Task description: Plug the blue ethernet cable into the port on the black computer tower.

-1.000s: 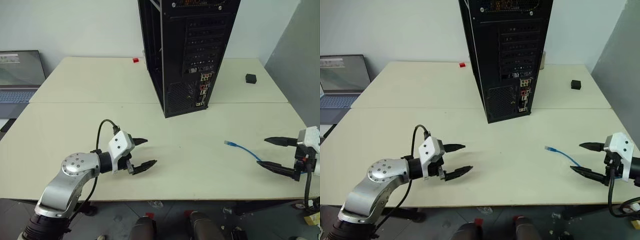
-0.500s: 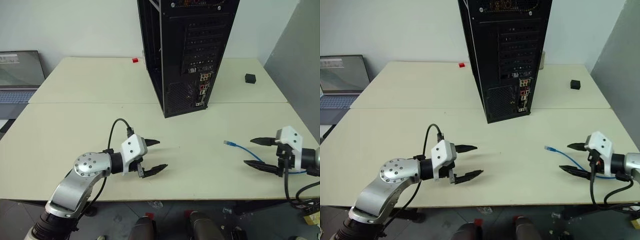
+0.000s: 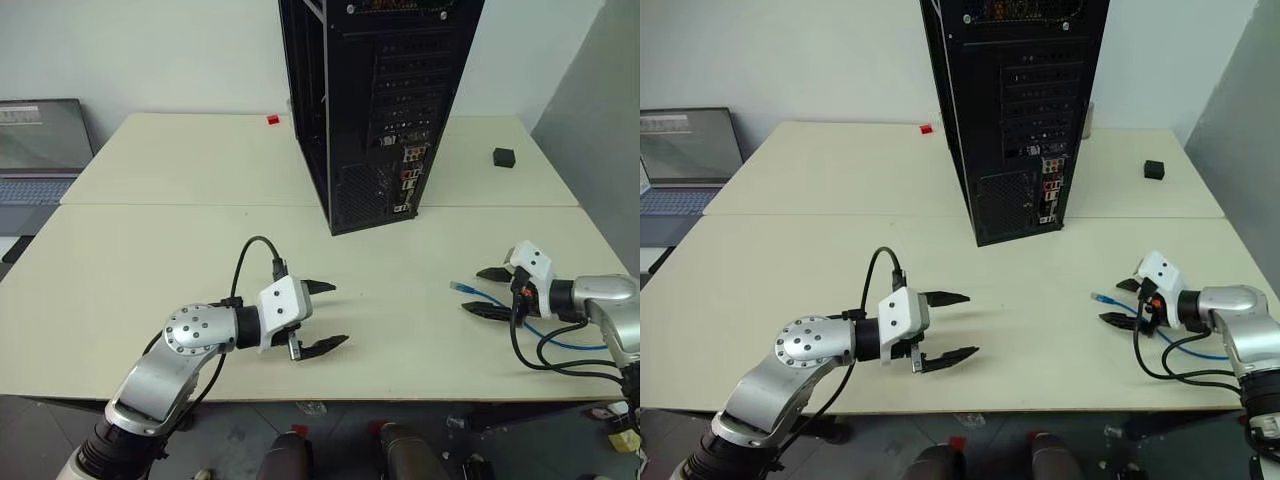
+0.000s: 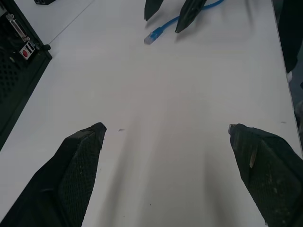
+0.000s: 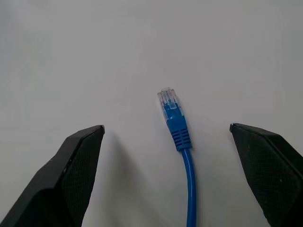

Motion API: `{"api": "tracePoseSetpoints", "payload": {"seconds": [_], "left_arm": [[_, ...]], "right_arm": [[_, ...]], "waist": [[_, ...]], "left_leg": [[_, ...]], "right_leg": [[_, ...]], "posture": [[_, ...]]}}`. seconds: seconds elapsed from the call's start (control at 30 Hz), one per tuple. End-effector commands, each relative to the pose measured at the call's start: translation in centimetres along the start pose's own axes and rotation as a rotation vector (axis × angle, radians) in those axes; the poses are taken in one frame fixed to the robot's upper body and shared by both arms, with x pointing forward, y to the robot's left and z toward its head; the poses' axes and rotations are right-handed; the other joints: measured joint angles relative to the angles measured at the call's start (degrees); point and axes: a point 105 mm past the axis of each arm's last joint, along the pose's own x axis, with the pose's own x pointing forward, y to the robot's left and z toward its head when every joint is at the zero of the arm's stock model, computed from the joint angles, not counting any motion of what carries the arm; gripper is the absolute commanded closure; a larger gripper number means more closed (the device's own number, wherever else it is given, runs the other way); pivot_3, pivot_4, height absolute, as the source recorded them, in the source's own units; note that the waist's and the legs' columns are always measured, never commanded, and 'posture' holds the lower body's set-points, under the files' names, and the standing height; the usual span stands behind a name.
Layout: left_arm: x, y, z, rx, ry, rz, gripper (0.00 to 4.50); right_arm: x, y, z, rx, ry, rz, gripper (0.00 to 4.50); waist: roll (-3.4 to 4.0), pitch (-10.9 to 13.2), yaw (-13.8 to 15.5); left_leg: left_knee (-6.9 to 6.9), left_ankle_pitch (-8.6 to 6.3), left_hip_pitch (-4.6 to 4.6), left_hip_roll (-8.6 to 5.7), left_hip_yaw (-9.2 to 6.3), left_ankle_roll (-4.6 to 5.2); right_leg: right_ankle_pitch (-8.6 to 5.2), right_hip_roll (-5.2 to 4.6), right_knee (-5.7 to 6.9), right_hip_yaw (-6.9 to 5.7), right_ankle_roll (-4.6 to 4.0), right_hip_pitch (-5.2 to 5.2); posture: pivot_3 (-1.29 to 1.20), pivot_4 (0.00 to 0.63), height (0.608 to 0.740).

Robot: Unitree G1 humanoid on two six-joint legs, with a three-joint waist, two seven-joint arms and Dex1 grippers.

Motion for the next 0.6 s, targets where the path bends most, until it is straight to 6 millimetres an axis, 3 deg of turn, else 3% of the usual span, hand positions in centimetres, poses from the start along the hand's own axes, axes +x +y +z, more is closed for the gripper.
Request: {"api": "tracePoseSetpoints", "payload": {"seconds": [0.03,0.23,0.6], "left_arm": [[-0.2,-0.3,1.5,0.044,-0.047,-0.017,0.06],[-0.1,-0.3,1.4,0.045,-0.047,-0.023,0.00],[0.1,0.0,0.7,0.073,-0.007,-0.020,0.00]], "right_arm": [[-0.4,-0.9,-0.5,-0.030,0.042,-0.014,0.00],[-0.5,-1.2,-2.1,-0.117,0.132,-0.020,1.16],[-0.3,-1.6,-2.3,-0.146,0.149,-0.030,3.78]], "waist": [[0.00,0.0,0.0],[0.00,0.0,0.0],[-0.04,0.0,0.0]], "left_leg": [[0.00,0.00,0.01,-0.01,0.00,0.00],[0.00,0.00,0.02,0.00,0.01,0.00],[0.05,0.00,0.06,-0.01,-0.01,0.00]], "right_leg": [[0.00,-0.02,0.01,0.01,0.00,0.00],[0.00,-0.02,0.01,0.00,0.00,0.01],[0.00,-0.02,0.01,-0.01,0.00,0.09]], "posture": [[0.00,0.150,0.740],[0.00,0.150,0.740],[0.00,0.150,0.740]]}}
